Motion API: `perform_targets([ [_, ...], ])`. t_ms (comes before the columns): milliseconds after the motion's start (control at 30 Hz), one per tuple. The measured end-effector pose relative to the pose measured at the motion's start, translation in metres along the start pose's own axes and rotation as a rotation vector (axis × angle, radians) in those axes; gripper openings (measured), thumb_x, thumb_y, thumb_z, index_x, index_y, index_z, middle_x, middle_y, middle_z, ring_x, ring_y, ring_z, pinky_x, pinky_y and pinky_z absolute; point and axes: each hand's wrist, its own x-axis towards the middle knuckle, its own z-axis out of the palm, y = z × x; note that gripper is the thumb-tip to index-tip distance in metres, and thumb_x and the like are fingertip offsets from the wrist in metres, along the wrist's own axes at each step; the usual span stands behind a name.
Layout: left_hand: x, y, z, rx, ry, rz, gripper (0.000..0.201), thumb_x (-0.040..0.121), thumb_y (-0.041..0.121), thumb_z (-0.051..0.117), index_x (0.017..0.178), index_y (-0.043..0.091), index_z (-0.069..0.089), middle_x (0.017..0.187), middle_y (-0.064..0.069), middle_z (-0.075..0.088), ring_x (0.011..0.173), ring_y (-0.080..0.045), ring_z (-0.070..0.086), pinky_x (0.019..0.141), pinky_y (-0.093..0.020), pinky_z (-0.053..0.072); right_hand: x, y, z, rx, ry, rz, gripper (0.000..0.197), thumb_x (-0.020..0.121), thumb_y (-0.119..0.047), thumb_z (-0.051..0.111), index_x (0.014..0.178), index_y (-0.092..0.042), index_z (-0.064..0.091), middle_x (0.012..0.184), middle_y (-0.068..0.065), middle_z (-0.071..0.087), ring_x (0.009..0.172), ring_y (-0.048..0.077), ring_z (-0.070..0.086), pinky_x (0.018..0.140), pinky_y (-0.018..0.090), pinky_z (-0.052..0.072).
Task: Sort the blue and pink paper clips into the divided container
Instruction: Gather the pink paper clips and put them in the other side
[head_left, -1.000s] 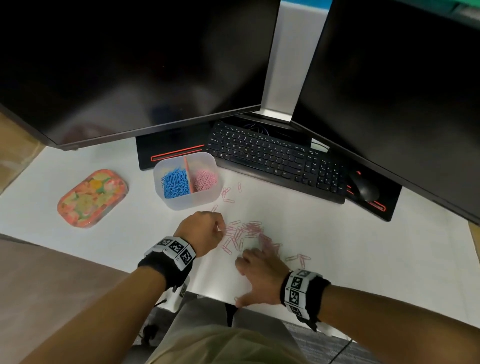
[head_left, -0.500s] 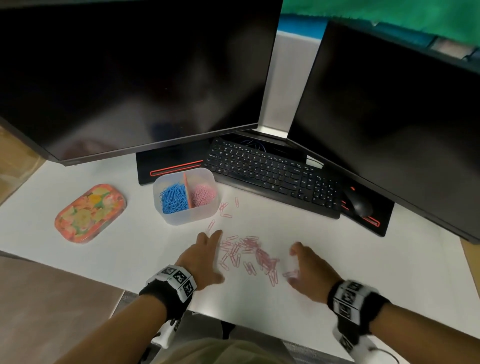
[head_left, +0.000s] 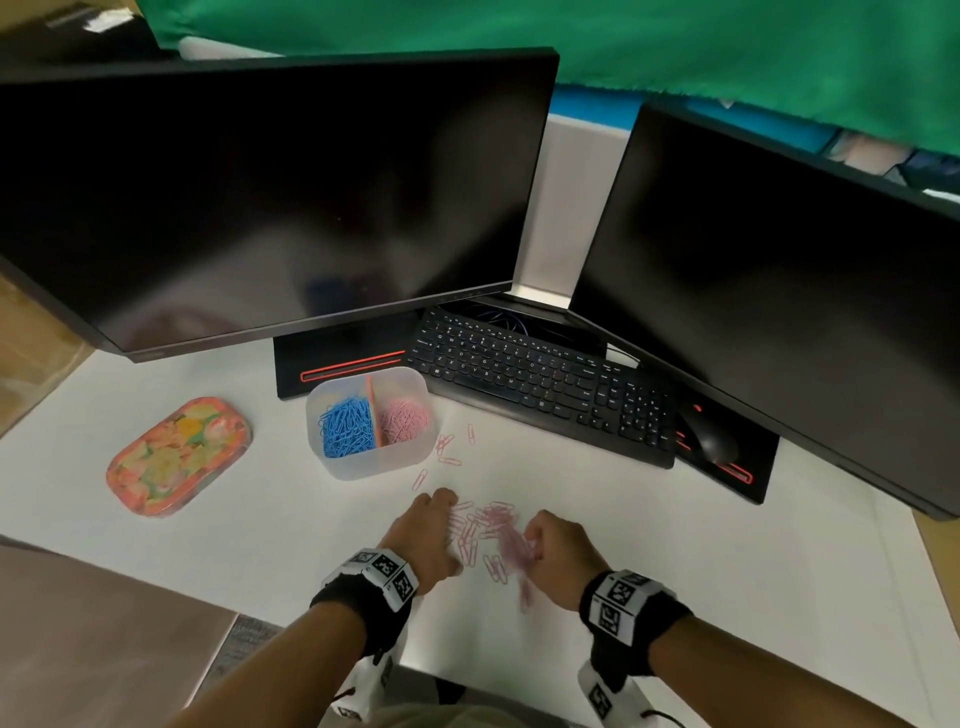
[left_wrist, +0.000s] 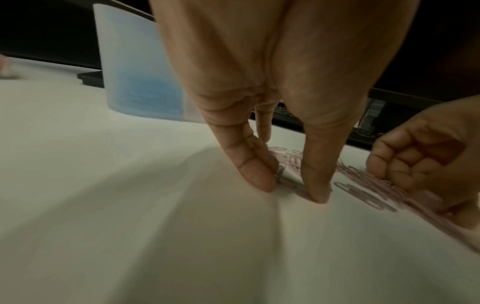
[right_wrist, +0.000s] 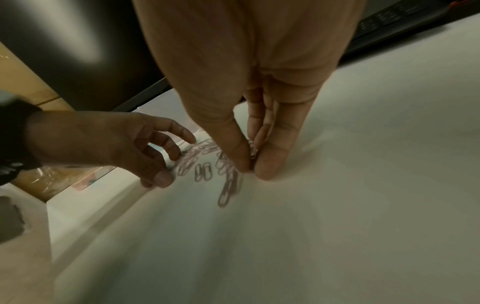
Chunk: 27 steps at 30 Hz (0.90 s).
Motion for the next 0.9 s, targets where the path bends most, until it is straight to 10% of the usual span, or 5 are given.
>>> perform_targets([
  [167, 0.004, 0.001, -0.003, 0.041, 0.035, 0.044, 0.053, 0.071, 0.022, 0.072, 0.118, 0.020, 0.047, 0.114, -0.005, 0.054, 0.100, -0.024, 0.059, 0.087, -0.030, 0.049, 0.016, -0.023, -0.001, -0.004, -0.020, -0.034, 0.039, 0.080, -0.017, 0.067, 0.115, -0.017, 0.049, 0.103, 0.002, 0.055, 0.088, 0.015, 0.049, 0.075, 0.024, 0.044],
  [300, -0.001, -0.003, -0.007, 0.154, 0.043, -0.013, 0.087, 0.063, 0.040, 0.078, 0.131, 0.023, 0.027, 0.121, -0.003, 0.037, 0.109, -0.026, 0.055, 0.090, -0.037, 0.051, -0.006, -0.005, -0.011, -0.200, -0.109, -0.062, 0.065, 0.072, -0.032, 0.076, 0.122, -0.024, 0.035, 0.115, 0.001, 0.047, 0.095, 0.018, 0.054, 0.076, 0.024, 0.042],
  [467, -0.002, -0.014, -0.010, 0.119, 0.172, -0.148, 0.102, 0.056, 0.052, 0.080, 0.135, 0.023, 0.022, 0.122, -0.001, 0.035, 0.109, -0.022, 0.048, 0.093, -0.038, 0.050, -0.012, 0.006, 0.003, -0.102, -0.084, -0.143, 0.048, 0.075, -0.036, 0.070, 0.112, -0.022, 0.042, 0.093, -0.003, 0.055, 0.078, 0.014, 0.053, 0.071, 0.026, 0.048],
  [667, 0.013, 0.003, -0.013, 0.015, 0.097, -0.055, 0.076, 0.074, 0.028, 0.072, 0.139, 0.019, 0.035, 0.127, -0.004, 0.044, 0.111, -0.024, 0.055, 0.097, -0.033, 0.048, 0.023, -0.023, 0.000, 0.049, -0.023, -0.123, 0.037, 0.079, -0.026, 0.073, 0.106, -0.020, 0.049, 0.077, -0.011, 0.051, 0.067, 0.007, 0.052, 0.060, 0.016, 0.044],
  [900, 0.015, 0.019, -0.007, 0.318, -0.067, 0.054, 0.104, 0.053, 0.059, 0.081, 0.133, 0.018, 0.028, 0.121, -0.007, 0.039, 0.108, -0.025, 0.053, 0.094, -0.039, 0.051, 0.041, -0.029, -0.014, -0.232, -0.178, -0.186, 0.109, 0.064, -0.038, 0.084, 0.146, -0.033, 0.012, 0.131, 0.006, 0.042, 0.114, 0.028, 0.055, 0.092, 0.040, 0.050],
])
